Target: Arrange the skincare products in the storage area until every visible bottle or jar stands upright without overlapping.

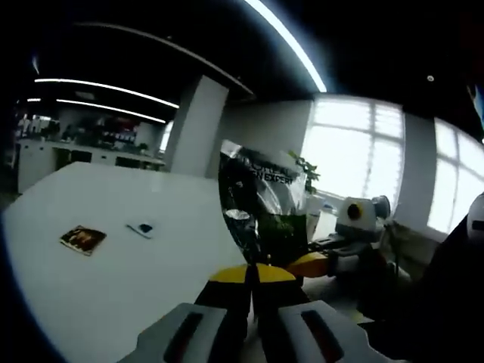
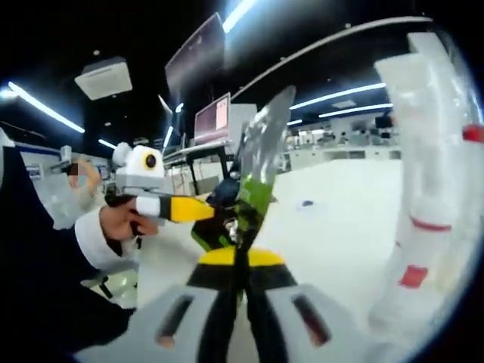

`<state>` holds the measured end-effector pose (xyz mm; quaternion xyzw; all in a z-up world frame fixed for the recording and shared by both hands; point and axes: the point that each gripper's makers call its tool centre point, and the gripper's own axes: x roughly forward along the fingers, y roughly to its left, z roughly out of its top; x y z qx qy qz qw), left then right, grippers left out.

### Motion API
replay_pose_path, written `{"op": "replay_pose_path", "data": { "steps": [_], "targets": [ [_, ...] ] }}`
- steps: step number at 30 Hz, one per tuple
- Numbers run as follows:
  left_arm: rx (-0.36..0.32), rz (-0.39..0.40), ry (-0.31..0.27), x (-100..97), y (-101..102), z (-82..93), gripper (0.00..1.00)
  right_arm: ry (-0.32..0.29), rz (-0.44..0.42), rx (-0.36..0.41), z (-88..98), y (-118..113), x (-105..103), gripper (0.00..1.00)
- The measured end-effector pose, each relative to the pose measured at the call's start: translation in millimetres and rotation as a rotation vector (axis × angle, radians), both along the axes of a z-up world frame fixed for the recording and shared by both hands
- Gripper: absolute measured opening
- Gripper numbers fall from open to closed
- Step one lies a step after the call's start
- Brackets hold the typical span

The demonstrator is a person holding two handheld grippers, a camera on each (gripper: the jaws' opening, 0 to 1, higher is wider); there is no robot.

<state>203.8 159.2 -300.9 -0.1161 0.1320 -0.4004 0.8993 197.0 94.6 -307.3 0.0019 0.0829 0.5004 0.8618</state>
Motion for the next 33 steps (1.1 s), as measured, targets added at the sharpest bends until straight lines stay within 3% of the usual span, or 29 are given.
{"op": "replay_pose_path", "data": {
  "steps": [9, 17, 21, 26, 30, 33],
  "targets": [
    [0.079, 0.001, 0.002, -5.1, -18, -15.8, 0.0, -0.007, -0.035, -0.075, -10.4, -14, -2, 0.01],
    [0.088, -0.006, 0.014, -11.0, -25, -19.3, 0.0, 0.036, -0.044, -0.066, -13.7, -21, -1, 0.01],
    [0.19, 0.016, 0.007, -11.7, -27, -28.7, 0.02, 0.039, -0.061, -0.098, -19.2, -24, -1, 0.03],
    [0.221, 0.019, 0.006, -12.6, -34, -34.0, 0.02, 0.019, -0.089, -0.143, -23.6, -31, 4, 0.05],
    [0.319, 0.027, -0.017, -10.8, -34, -37.3, 0.03, -0.015, -0.111, -0.186, -26.5, -34, 5, 0.07],
    [0.347, 0.028, -0.023, -7.0, -36, -38.4, 0.03, -0.03, -0.136, -0.217, -28.9, -35, 7, 0.08]
  ]
}}
